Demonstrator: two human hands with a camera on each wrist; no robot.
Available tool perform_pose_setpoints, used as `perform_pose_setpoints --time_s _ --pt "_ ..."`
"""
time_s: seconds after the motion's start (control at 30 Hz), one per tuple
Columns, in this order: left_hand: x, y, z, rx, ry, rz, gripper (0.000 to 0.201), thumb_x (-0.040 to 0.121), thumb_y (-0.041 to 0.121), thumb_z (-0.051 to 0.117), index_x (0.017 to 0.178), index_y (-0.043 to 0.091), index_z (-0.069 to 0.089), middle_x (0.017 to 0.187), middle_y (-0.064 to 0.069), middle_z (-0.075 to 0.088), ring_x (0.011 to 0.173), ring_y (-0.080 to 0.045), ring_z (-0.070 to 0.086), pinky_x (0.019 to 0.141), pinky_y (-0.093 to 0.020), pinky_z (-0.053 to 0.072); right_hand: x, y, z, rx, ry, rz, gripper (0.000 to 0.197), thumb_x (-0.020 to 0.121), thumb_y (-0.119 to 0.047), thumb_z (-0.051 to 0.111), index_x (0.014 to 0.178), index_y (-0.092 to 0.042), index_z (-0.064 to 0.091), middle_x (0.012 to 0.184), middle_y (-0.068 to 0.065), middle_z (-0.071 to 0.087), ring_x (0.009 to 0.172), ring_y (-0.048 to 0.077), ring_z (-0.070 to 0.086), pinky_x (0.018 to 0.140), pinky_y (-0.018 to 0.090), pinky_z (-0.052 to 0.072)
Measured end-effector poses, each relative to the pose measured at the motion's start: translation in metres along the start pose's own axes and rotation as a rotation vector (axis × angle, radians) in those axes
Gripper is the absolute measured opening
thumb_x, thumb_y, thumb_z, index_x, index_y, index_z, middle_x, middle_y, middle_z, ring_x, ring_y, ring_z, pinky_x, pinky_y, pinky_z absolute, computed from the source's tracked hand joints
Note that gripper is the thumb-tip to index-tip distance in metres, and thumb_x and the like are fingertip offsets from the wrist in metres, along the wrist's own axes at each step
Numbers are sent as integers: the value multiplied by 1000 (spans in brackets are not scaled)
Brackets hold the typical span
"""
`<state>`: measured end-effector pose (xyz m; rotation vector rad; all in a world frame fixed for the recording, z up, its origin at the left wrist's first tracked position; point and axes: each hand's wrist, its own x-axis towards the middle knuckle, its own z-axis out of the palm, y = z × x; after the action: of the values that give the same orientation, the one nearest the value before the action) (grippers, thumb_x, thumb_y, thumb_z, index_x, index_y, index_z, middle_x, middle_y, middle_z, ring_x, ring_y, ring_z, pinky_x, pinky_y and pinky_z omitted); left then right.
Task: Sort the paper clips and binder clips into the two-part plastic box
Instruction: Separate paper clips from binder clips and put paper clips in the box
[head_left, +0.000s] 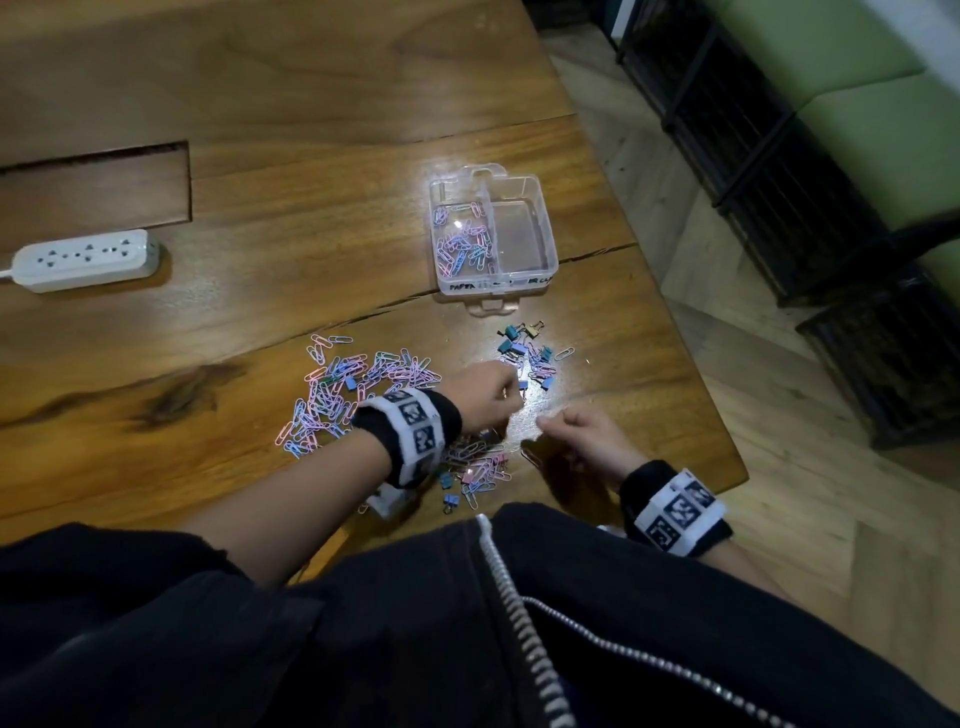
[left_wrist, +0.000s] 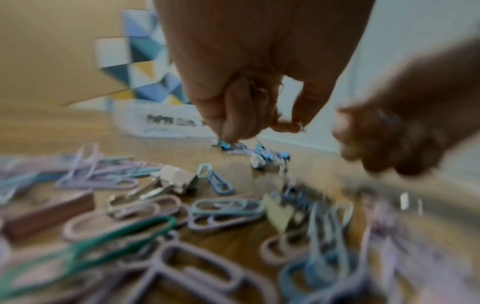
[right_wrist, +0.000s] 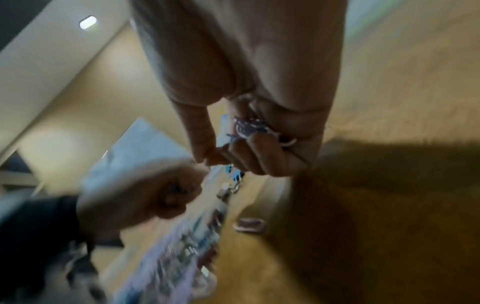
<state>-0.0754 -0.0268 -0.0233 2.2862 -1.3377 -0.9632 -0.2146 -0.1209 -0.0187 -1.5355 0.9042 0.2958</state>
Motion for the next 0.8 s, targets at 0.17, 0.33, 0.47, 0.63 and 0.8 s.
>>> perform_pose_setpoints --time_s 0.17,0.33,0.47,0.63,0.8 --pt "-15 -15 -24 -1285 -155 -226 31 86 5 19 59 11 33 41 7 42 30 -4 28 32 -6 24 3 14 19 -657 89 -210 21 74 -29 70 80 -22 51 87 -3 57 82 15 54 78 32 48" --pt "-27 -21 -24 -1067 -108 -338 26 92 11 37 70 11 50 50 4 51 29 -3 38 29 -10 27 3 14 22 -828 69 -274 15 84 -25 59 91 -12 58 101 5 56 91 19 53 84 35 45" --pt "-36 -24 -12 -255 -109 -210 18 81 32 65 87 16 58 84 1 60 76 -12 61 66 -22 49 3 10 23 -789 24 -278 10 87 -16 55 84 -7 56 93 5 50 82 14 45 66 20 34" --pt "-44 -19 0 356 -48 -33 43 81 46 60 113 18 56 108 0 63 98 -17 59 79 -28 49 6 -5 3 -279 3 -132 22 87 -10 53 69 -20 46 77 -5 50 77 14 49 65 23 37" --pt "-39 -13 12 481 -15 49 30 92 38 45 104 13 57 105 -3 62 95 -19 61 72 -28 48 23 -26 -33 446 3 10 19 93 -4 37 86 -9 53 75 3 50 59 10 43 48 17 39"
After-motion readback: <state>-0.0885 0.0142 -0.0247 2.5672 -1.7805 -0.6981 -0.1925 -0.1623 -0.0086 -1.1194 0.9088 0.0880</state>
